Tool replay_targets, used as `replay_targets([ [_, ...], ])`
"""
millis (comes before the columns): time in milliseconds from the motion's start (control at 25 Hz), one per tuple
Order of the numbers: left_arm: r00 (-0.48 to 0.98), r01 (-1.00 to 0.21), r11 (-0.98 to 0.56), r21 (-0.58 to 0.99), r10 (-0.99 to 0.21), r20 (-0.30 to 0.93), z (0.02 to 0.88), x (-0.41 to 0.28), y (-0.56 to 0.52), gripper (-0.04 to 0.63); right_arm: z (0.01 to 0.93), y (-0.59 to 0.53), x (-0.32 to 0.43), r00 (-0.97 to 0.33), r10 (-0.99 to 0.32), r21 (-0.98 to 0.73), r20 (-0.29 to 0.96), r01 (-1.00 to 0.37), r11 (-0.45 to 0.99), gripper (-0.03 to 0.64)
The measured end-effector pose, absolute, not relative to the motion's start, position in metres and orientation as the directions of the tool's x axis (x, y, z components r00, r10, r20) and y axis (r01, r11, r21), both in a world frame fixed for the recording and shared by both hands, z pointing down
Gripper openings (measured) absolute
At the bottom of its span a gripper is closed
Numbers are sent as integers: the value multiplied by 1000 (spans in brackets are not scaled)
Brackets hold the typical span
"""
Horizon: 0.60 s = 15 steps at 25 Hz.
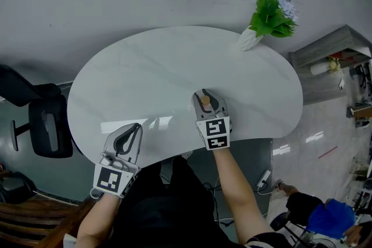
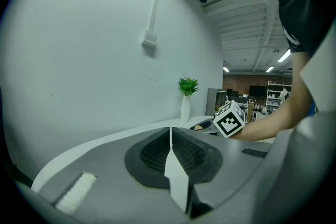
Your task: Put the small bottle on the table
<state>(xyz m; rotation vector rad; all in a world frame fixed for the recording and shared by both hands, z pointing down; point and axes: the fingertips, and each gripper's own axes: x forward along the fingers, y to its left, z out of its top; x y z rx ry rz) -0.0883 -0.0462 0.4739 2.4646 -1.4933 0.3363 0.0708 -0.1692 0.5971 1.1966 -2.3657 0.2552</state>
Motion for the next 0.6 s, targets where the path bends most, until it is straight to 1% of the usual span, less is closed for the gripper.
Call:
replay_targets([
  [600,433,-899,-430,85,-837,335,478,-92,-41,14,617,-177,75,-491,-705,45,512,-804,592,101],
])
